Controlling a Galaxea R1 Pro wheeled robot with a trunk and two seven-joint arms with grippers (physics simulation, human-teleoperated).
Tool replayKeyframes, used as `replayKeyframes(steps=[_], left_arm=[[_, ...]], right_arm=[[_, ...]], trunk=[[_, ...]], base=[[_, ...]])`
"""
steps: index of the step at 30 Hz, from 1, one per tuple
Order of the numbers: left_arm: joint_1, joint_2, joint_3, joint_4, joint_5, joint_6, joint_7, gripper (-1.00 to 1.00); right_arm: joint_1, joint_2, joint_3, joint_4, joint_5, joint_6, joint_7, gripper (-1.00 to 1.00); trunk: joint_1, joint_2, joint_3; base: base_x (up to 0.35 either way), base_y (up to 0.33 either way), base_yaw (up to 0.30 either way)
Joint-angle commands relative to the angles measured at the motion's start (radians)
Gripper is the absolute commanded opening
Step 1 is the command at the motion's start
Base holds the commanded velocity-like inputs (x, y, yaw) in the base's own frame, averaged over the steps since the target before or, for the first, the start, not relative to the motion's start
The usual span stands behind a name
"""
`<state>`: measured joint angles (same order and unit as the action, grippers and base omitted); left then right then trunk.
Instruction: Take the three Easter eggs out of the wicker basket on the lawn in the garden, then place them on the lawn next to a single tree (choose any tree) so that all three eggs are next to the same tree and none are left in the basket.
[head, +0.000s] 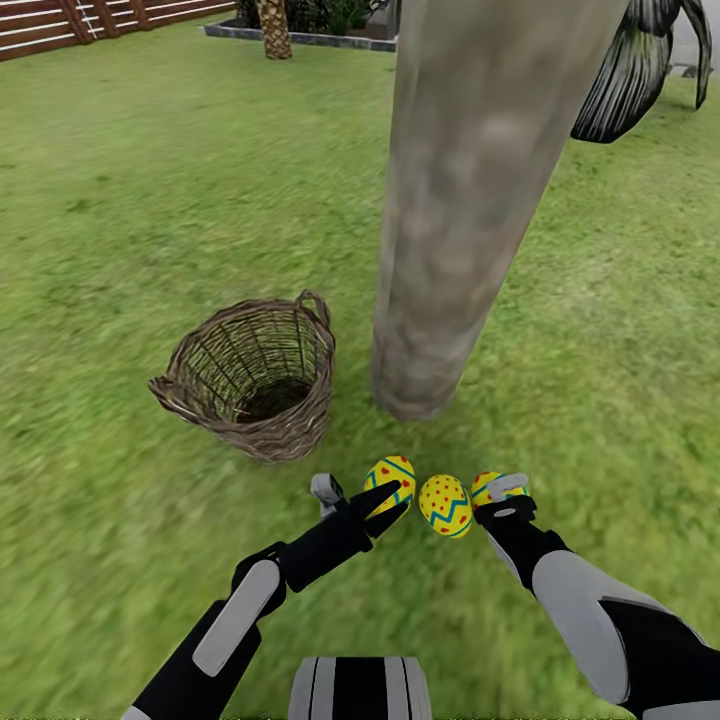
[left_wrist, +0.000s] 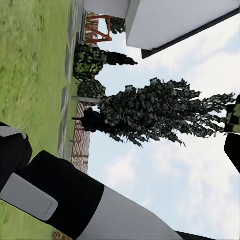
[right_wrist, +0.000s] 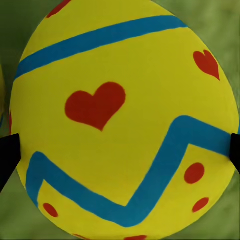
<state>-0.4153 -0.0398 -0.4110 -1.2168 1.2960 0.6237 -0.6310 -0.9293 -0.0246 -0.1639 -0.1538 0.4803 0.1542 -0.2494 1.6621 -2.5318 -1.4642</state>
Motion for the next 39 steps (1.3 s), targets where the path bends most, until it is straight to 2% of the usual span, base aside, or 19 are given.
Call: replayKeyframes(steps=[1,10,11,25,39], left_arm=[[0.0,0.0,0.0,0.001,0.008,0.007,0.001,1.0],[0.0,0.0,0.0,0.001,0.008,0.007,0.0,1.0],[0.0,0.0,0.0,0.001,0.008,0.007,0.0,1.0],[0.0,-0.002,0.0,0.002,0.008,0.007,0.0,1.0],[0.0,-0.015,-0.002,0.043,0.008,0.007,0.001,1.0]], right_arm=[[0.0,0.0,-0.006,-0.001,0.011,0.005,0.0,-1.0],[0.0,-0.001,-0.007,-0.001,0.011,0.005,0.0,-1.0],[0.0,-0.001,-0.007,-0.001,0.011,0.005,0.0,1.0],[0.0,-0.003,-0.008,-0.003,0.009,0.005,0.001,1.0],[0.0,0.002,-0.008,-0.004,0.009,0.001,0.002,1.0]], trunk=[[0.0,0.0,-0.005],[0.004,-0.002,-0.035],[0.004,-0.002,-0.035],[0.004,-0.002,-0.035],[-0.002,0.001,0.019]], base=[[0.0,0.0,0.0],[0.0,0.0,0.0],[0.0,0.0,0.0],[0.0,0.0,0.0],[0.0,0.0,0.0]])
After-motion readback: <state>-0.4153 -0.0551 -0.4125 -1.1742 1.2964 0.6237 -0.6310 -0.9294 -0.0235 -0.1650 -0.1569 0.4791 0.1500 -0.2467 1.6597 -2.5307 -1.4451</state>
